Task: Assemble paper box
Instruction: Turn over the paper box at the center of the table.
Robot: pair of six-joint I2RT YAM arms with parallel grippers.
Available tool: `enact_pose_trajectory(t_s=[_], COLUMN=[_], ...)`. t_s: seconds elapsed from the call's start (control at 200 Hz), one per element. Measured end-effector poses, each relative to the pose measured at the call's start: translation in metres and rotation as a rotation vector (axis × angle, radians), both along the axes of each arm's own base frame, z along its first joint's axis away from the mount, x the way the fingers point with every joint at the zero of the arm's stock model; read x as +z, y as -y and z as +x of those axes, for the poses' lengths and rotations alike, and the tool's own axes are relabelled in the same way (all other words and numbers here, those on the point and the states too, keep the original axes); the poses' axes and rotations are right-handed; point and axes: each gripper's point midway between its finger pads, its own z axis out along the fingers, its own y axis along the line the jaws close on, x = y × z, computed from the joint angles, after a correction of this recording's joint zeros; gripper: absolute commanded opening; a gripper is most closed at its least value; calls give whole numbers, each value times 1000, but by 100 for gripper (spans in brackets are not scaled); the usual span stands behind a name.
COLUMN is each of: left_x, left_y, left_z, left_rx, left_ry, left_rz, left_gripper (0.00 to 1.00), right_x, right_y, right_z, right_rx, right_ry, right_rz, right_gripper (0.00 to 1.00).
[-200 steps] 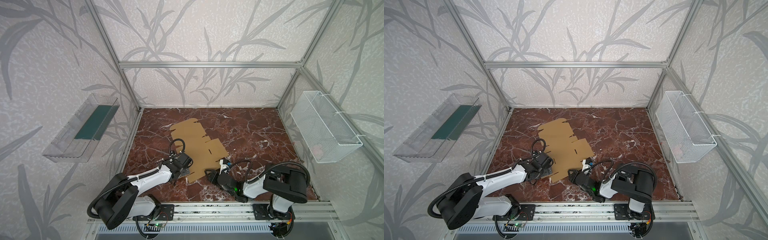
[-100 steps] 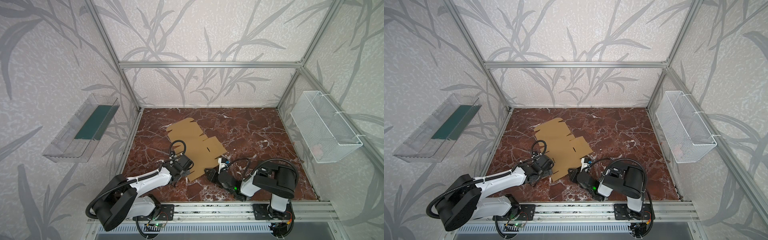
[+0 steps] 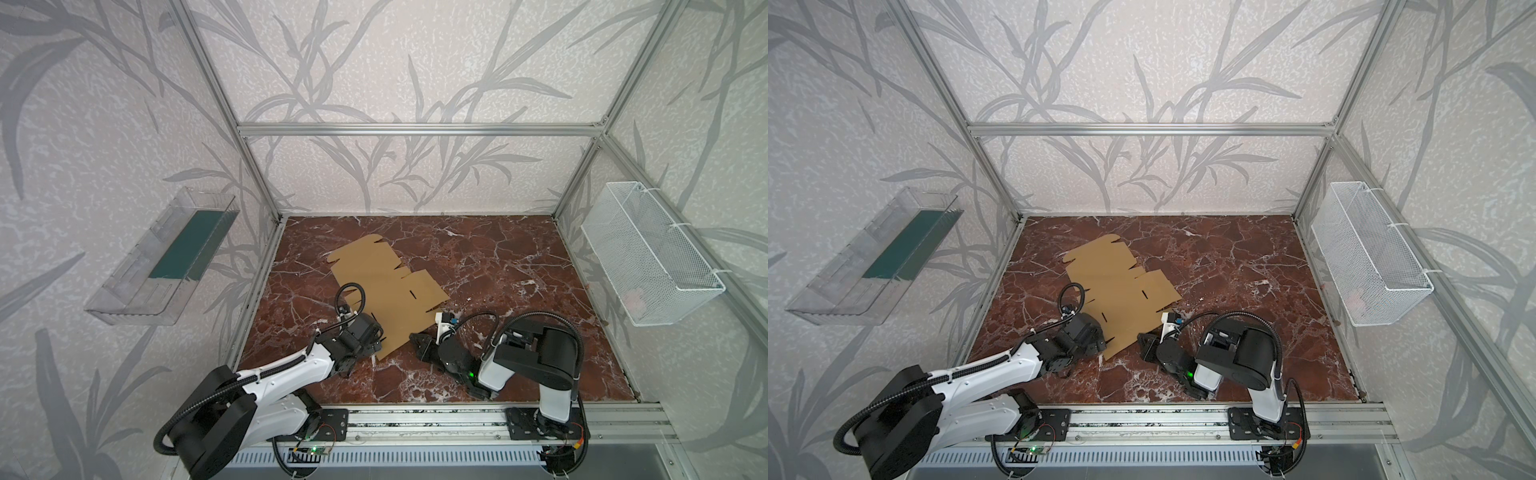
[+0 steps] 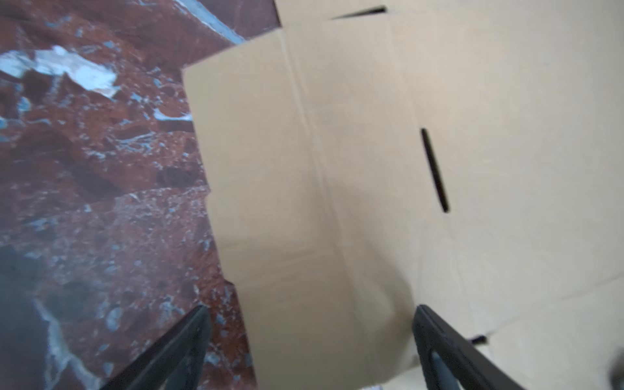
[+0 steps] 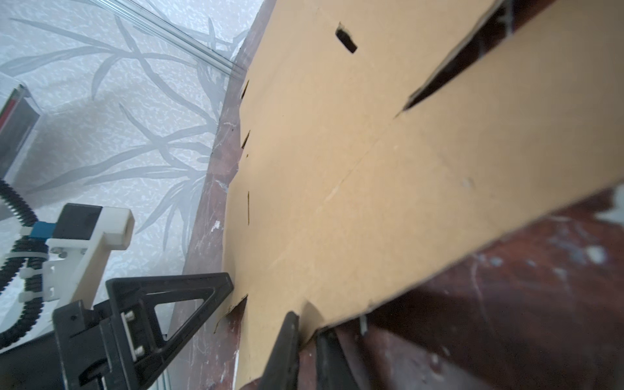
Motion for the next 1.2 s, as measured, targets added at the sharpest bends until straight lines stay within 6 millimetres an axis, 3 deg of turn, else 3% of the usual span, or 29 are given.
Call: enact_pose_trajectory(t_s=[0.15,0.335,0.49,0.6,0.695,0.815,0.88,1.035,1.2], left_x=[3,10,45,97,136,158,162,171,170], left_y=[6,7,3,5,4,-3,-7,-16,-18], left_z=[-1,-12,-16,-9,-3,-3,-4,-7,-8], left_rx=[-12,-21,-27,-33,-36,-36,-35,-33,-32], left_ry=[2,-25,33,133,205,232,233,242,237], left_rz=[-39,-82,-128,-183,-209,-196,-180,-164,-155], left_gripper=[95,95,95,95,95,95,95,95,95], right_x=[3,6,20,56,105,179,204,213,216], right_y=[-1,5,22,37,46,66,84,118,130], right_z=[2,2,0,3,5,6,5,3,-1], right_rx=[6,5,-8,-32,-47,-92,-125,-152,-90], right_ry=[19,42,90,166,251,377,437,482,488], right_rz=[12,7,-17,-28,-61,-111,-164,-415,-650], right_gripper=[0,0,0,0,0,0,0,0,0])
